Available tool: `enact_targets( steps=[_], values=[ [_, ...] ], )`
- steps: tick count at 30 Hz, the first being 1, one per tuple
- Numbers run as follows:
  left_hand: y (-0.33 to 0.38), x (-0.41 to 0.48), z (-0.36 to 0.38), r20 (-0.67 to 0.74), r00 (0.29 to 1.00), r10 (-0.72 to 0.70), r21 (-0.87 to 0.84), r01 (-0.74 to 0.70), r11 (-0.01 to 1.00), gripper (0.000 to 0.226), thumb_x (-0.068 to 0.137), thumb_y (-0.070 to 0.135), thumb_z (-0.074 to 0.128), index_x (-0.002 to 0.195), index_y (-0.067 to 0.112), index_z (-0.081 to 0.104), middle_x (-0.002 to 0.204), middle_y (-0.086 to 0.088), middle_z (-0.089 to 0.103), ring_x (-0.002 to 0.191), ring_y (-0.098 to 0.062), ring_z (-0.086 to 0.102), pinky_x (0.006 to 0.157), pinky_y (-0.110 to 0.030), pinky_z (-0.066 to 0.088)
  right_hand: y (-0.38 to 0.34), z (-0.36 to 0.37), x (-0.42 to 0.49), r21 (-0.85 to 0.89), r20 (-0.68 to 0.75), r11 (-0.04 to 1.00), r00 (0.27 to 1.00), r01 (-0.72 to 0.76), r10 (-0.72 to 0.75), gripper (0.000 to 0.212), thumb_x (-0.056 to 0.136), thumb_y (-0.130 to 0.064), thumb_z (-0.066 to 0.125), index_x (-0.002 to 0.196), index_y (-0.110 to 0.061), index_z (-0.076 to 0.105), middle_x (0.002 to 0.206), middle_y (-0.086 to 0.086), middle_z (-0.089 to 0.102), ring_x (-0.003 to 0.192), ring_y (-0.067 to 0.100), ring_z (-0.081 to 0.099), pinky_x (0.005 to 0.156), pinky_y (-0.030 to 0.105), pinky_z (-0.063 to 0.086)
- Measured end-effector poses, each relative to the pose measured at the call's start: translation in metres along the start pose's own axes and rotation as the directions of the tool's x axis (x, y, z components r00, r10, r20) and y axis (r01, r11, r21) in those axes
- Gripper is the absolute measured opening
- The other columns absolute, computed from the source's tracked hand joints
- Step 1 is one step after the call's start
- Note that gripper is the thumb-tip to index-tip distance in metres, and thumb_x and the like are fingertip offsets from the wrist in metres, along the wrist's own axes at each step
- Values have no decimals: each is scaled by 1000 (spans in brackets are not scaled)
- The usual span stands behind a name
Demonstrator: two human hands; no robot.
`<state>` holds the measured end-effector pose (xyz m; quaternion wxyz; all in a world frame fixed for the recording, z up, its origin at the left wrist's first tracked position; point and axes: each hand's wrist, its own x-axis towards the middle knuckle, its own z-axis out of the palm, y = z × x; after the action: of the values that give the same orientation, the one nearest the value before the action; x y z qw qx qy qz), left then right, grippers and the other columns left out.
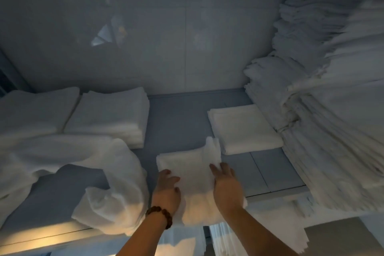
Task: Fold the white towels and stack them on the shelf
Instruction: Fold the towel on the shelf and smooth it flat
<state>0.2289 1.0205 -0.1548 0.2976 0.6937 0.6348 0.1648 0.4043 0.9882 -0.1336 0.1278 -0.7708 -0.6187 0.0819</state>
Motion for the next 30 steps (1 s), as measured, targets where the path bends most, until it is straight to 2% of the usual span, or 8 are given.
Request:
enact_targets(
  steps=[3,5,10,13,17,23,27,30],
  values=[
    [21,0,-3,-89,995,49,65,-43,997,46,90,3,44,136,8,45,151,-8,24,128,-25,44,100,-28,39,-15,-15,-1,-59,-102,993,989,104,-109,51,63,-5,79,111,-18,68,113,11,65,89,29,66,55,36,57],
    [35,5,-6,-134,989,58,82,-47,996,49,90,2,41,138,10,43,153,-4,19,125,-26,47,96,-31,43,-16,-26,3,-96,-142,989,982,108,-121,56,48,-5,87,101,-18,73,102,9,70,76,25,67,45,30,55],
    [81,34,-6,-250,964,86,54,-75,996,39,96,12,36,133,16,48,155,8,18,126,-17,43,102,-27,39,12,-55,45,-31,-215,998,975,51,-57,59,78,-4,63,132,-24,51,135,7,49,107,28,54,71,37,55],
    [119,63,-2,-289,920,266,137,-235,962,35,91,3,41,121,10,57,154,2,21,130,-23,36,102,-32,40,45,-79,82,-24,-300,999,953,37,-42,52,84,-4,56,133,-20,50,135,12,48,110,32,51,71,39,53],
    [169,113,14,-276,906,322,178,-282,943,42,88,-3,43,125,11,56,154,2,20,132,-22,32,104,-24,32,107,-102,135,-22,-295,999,955,31,-36,48,90,-8,47,136,-20,45,139,14,40,117,33,45,76,41,51],
    [208,173,56,-163,941,297,117,-280,953,42,91,-4,39,126,10,57,154,-3,23,135,-26,28,111,-27,20,186,-105,191,-15,-174,999,983,48,-50,46,94,-6,40,137,-20,37,149,12,16,127,31,33,101,38,40],
    [216,188,87,-159,984,75,-142,-98,985,54,95,7,42,144,26,32,152,-9,19,107,-20,46,95,-25,30,214,-82,206,-77,41,997,999,-12,15,46,96,-10,34,141,-21,29,156,6,-4,136,32,20,109,45,33],
    [206,196,105,-96,994,49,138,-35,990,49,97,22,41,144,23,30,156,-6,4,133,-24,31,108,-31,24,228,-63,209,-186,155,981,988,55,-26,47,99,-30,28,145,-17,25,159,5,-10,143,32,9,114,47,21]
  ],
)
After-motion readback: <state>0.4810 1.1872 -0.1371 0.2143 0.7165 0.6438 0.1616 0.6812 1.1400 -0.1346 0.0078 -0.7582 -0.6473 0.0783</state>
